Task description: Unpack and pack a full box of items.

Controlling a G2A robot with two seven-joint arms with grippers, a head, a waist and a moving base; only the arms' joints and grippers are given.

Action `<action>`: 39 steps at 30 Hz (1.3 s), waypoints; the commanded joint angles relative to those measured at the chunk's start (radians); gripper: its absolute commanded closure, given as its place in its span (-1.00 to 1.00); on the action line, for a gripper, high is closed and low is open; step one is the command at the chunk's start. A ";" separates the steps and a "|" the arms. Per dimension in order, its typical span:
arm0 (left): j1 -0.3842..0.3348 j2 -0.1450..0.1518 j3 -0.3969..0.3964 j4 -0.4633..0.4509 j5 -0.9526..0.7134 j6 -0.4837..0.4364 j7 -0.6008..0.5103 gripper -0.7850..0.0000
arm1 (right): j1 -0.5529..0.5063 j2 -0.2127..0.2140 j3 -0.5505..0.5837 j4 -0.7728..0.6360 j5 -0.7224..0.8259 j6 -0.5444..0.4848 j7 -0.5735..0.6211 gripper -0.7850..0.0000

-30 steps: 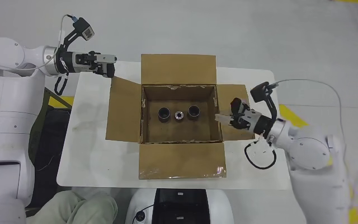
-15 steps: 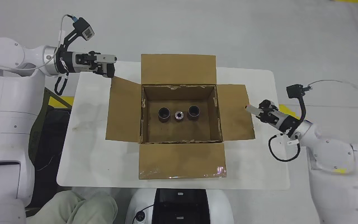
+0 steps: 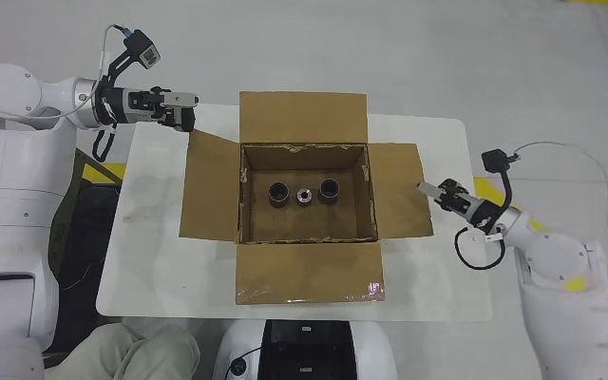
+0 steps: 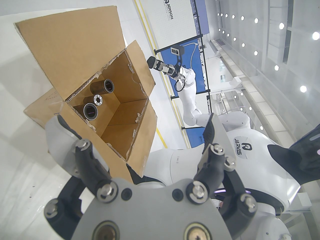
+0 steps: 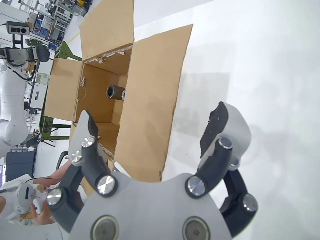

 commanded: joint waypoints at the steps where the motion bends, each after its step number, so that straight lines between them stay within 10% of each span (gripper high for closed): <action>1: 0.000 0.000 0.000 0.000 0.000 0.000 0.000 -1.00 | 0.001 0.001 -0.012 0.014 0.006 -0.006 0.001 -1.00; 39: 0.000 0.000 0.000 0.000 0.000 0.000 0.000 -1.00 | 0.003 0.037 -0.051 -0.161 0.194 -0.119 0.020 -1.00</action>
